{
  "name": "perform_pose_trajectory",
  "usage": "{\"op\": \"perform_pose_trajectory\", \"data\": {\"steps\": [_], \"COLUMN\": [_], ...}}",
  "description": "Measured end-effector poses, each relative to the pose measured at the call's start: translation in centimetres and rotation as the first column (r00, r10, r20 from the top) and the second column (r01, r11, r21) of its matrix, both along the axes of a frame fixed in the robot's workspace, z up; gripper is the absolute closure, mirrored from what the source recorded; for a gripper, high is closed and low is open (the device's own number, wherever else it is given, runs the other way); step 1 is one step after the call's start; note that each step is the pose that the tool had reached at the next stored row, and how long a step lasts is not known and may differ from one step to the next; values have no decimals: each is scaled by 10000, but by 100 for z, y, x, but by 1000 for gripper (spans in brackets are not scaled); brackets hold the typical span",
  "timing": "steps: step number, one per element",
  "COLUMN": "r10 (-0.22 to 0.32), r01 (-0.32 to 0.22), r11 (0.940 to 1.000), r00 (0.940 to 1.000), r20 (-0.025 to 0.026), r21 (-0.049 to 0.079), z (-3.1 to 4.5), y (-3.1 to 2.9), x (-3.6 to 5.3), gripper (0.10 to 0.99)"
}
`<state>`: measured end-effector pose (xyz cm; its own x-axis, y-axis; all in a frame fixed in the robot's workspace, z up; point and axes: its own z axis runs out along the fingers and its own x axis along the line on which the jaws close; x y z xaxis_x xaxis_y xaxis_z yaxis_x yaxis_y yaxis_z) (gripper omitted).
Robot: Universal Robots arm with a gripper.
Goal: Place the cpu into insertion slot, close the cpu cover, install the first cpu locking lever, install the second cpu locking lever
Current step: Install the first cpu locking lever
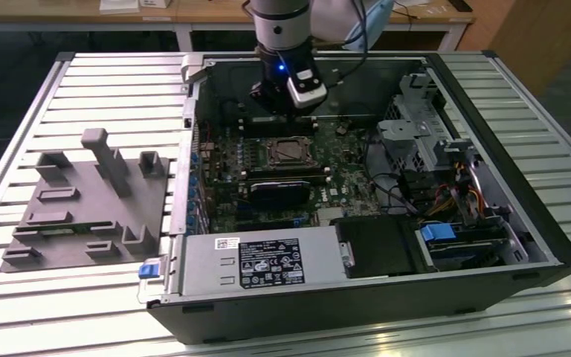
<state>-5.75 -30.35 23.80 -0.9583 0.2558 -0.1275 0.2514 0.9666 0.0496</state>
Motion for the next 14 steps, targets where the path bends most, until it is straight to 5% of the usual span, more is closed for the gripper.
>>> {"op": "perform_pose_trajectory", "data": {"steps": [3,4,10,14], "r10": [-3,-7,-41,-64], "r01": [3,7,39,51], "r11": [10000,10000,10000,9992], "r00": [9996,9995,9995,9995], "r20": [-280,-319,-320,-320], "r21": [-9,-17,-66,-395], "z": [-3,-1,-2,-3], "y": [-7,-13,-49,-67], "x": [22,25,27,30], "gripper": [984,984,984,984]}}
